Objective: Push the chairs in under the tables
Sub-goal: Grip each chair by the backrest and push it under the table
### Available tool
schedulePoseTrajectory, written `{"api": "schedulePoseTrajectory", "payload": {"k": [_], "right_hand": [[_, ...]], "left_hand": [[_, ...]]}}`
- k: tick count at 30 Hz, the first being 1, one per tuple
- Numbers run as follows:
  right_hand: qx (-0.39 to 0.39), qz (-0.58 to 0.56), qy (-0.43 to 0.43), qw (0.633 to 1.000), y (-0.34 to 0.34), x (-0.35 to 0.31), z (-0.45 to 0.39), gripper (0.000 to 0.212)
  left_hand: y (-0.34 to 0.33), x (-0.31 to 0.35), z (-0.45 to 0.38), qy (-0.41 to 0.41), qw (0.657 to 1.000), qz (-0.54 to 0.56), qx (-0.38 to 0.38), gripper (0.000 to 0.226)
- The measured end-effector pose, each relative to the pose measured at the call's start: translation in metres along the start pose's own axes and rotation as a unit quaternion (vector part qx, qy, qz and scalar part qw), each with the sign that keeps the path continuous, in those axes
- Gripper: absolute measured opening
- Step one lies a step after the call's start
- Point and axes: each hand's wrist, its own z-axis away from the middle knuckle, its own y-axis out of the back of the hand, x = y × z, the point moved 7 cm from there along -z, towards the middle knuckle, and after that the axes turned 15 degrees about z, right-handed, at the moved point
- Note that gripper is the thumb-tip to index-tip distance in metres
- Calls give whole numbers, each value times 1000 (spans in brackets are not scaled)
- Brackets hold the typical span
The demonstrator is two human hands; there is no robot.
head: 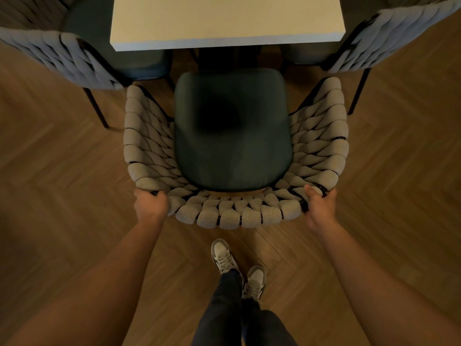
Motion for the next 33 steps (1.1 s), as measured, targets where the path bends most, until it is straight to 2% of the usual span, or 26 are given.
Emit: {"api": "schedulePoseTrajectory", "payload": {"k": [4,13,20,24,27,29,33], "right_hand": [[-1,3,-5,1000,-1,2,0,73],[3,-2,0,1000,1,0,3,63],[10,29,-9,999,0,-2,3,73],[60,77,15,995,3,-11,15,69],[118,146,34,982,1,-22,39,77],[150,189,68,968,-2,-31,64,77],[144,220,150,953,-17,-45,117,59]], "left_hand": [[2,-1,-2,6,1000,-9,-7,47],[4,-1,0,34,998,21,-41,53],[2,-5,-3,39,994,79,-68,54],[11,-7,3,20,992,83,-93,54],[27,-7,11,-6,995,72,-72,59],[38,-3,20,-41,996,66,-51,54],[62,7,37,-110,990,68,-49,18]]}}
